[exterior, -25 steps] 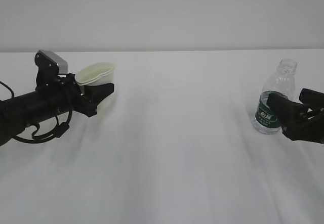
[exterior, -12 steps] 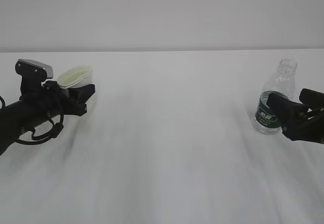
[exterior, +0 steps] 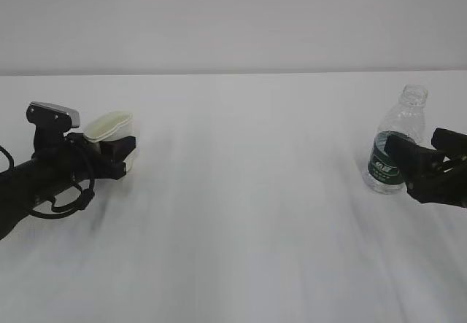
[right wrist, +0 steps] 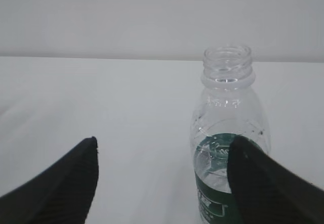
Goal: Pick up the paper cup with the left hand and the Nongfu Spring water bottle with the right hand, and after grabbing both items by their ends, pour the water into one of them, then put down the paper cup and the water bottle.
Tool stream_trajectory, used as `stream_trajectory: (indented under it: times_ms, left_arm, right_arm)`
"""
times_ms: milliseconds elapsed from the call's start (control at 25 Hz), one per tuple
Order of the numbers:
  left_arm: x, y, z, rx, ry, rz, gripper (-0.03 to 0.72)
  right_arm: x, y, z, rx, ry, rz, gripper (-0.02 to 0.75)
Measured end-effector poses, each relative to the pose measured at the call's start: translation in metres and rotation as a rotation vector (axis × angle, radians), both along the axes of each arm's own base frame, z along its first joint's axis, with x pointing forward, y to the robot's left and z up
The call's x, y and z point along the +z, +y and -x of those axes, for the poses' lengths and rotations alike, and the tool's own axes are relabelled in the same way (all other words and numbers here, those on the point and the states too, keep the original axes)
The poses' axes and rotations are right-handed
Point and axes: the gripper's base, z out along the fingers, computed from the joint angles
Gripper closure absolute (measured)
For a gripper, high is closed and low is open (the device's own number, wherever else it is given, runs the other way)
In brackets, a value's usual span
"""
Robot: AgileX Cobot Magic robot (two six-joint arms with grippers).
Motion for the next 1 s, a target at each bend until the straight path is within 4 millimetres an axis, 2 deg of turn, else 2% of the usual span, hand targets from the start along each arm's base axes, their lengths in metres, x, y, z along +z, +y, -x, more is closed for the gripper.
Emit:
stream_trajectory:
  times_ms: [520,880,1000]
  left_arm:
    - [-0.0020,0.0013,-0.0026,0.022,-0.005,0.008,0.326]
    - [-0.0065,0.0010,-0.0026,0.020,-0.018,0.021,0.259]
    - [-0.0075,0.0003,-0.0020,0.011,-0.014,0.017,0.190]
  right_arm:
    - [-0.0002,0.0000,0.0000,0.000,0.002,0.001,0.144]
    - [-0.0003,0.0000,0.0000,0.000,0.003,0.001,0.145]
    - [-0.0004,-0.0001,0.0001,0.000,0.004,0.002,0.145]
